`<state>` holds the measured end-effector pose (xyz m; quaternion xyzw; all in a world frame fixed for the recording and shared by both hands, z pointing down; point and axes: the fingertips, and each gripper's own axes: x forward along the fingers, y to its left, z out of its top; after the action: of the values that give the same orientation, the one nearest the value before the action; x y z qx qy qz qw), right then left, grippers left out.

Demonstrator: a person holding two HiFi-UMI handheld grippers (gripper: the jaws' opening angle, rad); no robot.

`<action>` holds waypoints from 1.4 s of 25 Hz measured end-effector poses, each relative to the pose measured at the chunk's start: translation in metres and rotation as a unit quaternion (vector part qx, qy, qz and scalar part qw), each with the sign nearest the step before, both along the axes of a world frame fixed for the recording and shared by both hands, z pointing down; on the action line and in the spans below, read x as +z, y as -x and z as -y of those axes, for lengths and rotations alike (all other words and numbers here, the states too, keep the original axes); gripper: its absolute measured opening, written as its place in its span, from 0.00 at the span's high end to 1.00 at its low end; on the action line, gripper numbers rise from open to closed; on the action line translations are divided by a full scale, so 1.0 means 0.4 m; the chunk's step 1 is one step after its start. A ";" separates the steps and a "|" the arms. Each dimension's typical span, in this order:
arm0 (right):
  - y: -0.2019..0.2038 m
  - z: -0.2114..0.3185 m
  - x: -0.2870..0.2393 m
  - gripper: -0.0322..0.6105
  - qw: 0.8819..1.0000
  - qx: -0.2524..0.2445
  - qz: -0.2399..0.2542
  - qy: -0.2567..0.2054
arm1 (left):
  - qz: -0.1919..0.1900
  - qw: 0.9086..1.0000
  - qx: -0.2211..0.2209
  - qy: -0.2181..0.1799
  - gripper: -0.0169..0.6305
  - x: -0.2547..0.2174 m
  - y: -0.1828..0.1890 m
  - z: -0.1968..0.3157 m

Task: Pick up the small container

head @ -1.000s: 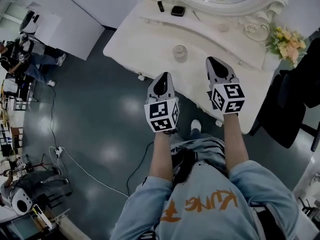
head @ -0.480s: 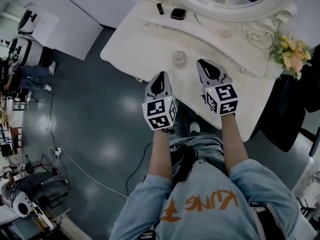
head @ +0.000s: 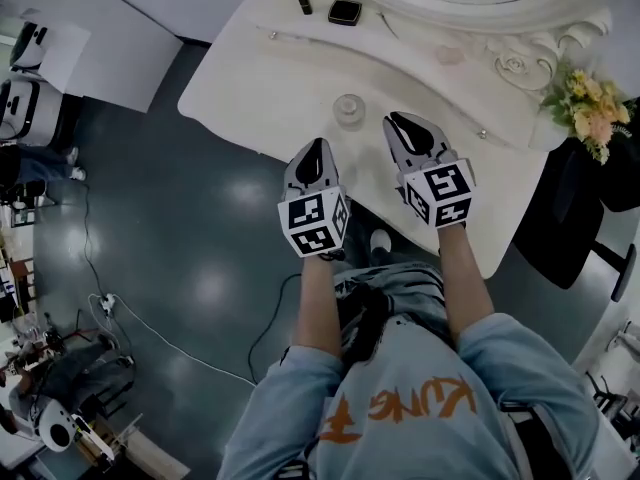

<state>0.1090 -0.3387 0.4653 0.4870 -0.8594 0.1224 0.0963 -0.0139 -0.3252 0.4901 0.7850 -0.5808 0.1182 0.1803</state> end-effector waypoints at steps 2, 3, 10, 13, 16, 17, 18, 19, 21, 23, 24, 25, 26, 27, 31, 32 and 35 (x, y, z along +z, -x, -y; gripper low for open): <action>0.011 0.004 0.017 0.89 1.000 -0.007 -0.001 0.005 | -0.003 1.000 0.003 0.007 0.95 0.019 -0.002 0.005; 0.017 0.005 0.026 0.88 1.000 -0.011 -0.001 0.008 | -0.004 1.000 0.004 0.010 0.95 0.028 -0.002 0.007; 0.083 0.028 0.087 0.59 0.998 -0.049 -0.005 0.037 | -0.004 1.000 -0.004 0.028 0.95 0.066 0.042 0.025; 0.102 0.041 0.120 0.52 0.997 -0.055 -0.018 0.049 | -0.003 0.999 -0.009 0.035 0.95 0.079 0.061 0.032; 0.114 0.054 0.161 0.49 0.996 -0.058 -0.039 0.063 | -0.003 0.999 -0.012 0.042 0.94 0.096 0.079 0.040; 0.119 0.060 0.174 0.49 0.995 -0.059 -0.046 0.067 | -0.003 0.999 -0.013 0.044 0.95 0.101 0.086 0.044; 0.123 0.066 0.186 0.48 0.994 -0.059 -0.052 0.070 | -0.003 0.999 -0.014 0.046 0.95 0.105 0.095 0.050; 0.127 0.073 0.197 0.48 0.994 -0.059 -0.057 0.074 | -0.002 0.999 -0.016 0.048 0.95 0.109 0.104 0.055; 0.133 0.082 0.219 0.47 0.993 -0.056 -0.072 0.080 | -0.002 0.998 -0.020 0.054 0.95 0.117 0.120 0.060; 0.134 0.094 0.237 0.45 0.992 -0.048 -0.091 0.080 | -0.001 0.998 -0.023 0.060 0.95 0.128 0.132 0.066; 0.137 0.103 0.244 0.44 0.991 -0.044 -0.099 0.078 | -0.001 0.998 -0.024 0.062 0.95 0.133 0.138 0.072; 0.141 0.112 0.250 0.43 0.991 -0.041 -0.106 0.076 | 0.000 0.998 -0.025 0.064 0.95 0.138 0.144 0.079; 0.147 0.119 0.258 0.43 0.990 -0.041 -0.110 0.077 | 0.000 0.998 -0.025 0.065 0.95 0.143 0.149 0.085; 0.153 0.124 0.267 0.42 0.990 -0.044 -0.112 0.079 | 0.001 0.997 -0.026 0.067 0.95 0.147 0.154 0.090; 0.168 0.141 0.304 0.42 0.988 -0.050 -0.114 0.093 | 0.003 0.997 -0.028 0.075 0.95 0.161 0.172 0.103; 0.171 0.147 0.309 0.42 0.987 -0.051 -0.115 0.096 | 0.003 0.997 -0.028 0.076 0.95 0.163 0.178 0.107; 0.188 0.165 0.315 0.42 0.988 -0.051 -0.110 0.097 | 0.004 0.997 -0.030 0.078 0.94 0.164 0.198 0.121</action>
<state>0.0339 -0.4048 0.5911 0.4412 -0.8515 0.1455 0.2432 -0.0929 -0.3736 0.5559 0.7505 -0.5935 0.1608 0.2422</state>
